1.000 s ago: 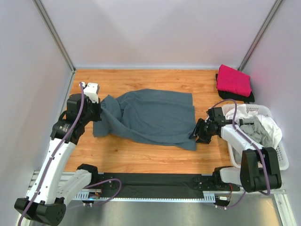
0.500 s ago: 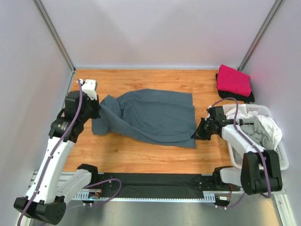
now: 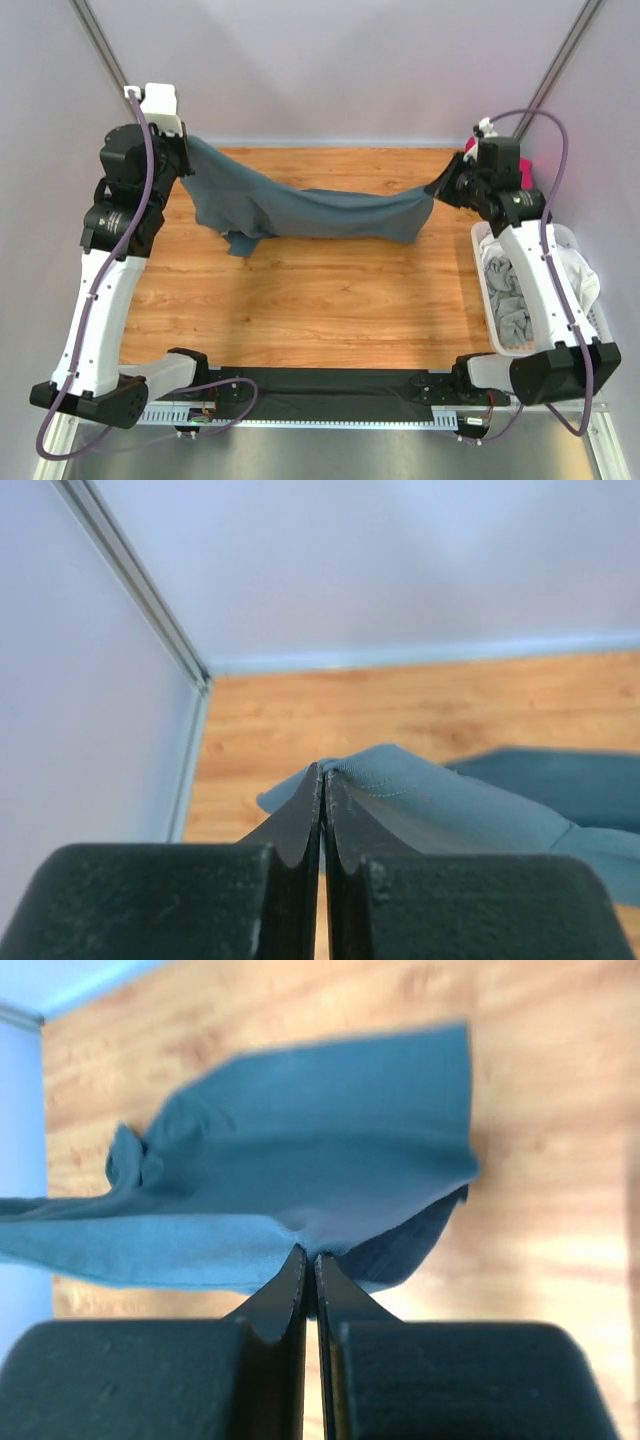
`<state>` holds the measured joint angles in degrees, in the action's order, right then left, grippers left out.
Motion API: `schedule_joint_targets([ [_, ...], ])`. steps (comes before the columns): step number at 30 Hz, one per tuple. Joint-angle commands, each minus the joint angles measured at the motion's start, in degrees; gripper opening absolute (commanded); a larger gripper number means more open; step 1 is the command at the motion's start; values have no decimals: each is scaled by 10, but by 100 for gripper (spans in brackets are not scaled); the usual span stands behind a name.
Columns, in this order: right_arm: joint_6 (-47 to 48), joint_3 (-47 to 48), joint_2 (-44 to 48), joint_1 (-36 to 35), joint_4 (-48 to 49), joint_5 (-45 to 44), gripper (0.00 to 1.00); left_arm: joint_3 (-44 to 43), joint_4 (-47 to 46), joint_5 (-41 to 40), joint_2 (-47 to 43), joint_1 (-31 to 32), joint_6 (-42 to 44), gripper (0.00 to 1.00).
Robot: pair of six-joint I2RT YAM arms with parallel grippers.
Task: Fold and stack the t-shirts
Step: Flatten the tshirt out
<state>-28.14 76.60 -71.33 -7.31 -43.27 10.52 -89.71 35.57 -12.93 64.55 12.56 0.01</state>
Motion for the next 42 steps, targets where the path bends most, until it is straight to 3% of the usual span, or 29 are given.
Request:
schedule_joint_targets([
  [1,35,117,-51,2,-16,-53,1,-74,-92,-31,26,-1,77,0],
  [2,41,163,-73,2,-8,-58,1,-91,-101,-32,42,-1,87,0],
  [11,50,290,-137,2,59,-54,0,-301,-168,0,124,-1,152,0],
  [17,43,364,-170,6,48,-77,1,-356,-163,-46,159,-1,166,0],
  [29,34,270,-139,6,11,-55,0,-198,-80,-83,51,-1,119,0],
  [40,116,490,-152,6,-35,-103,0,-321,-102,18,58,-1,175,0],
  [42,136,490,-131,6,-20,-104,0,-331,-95,41,56,-1,178,0],
])
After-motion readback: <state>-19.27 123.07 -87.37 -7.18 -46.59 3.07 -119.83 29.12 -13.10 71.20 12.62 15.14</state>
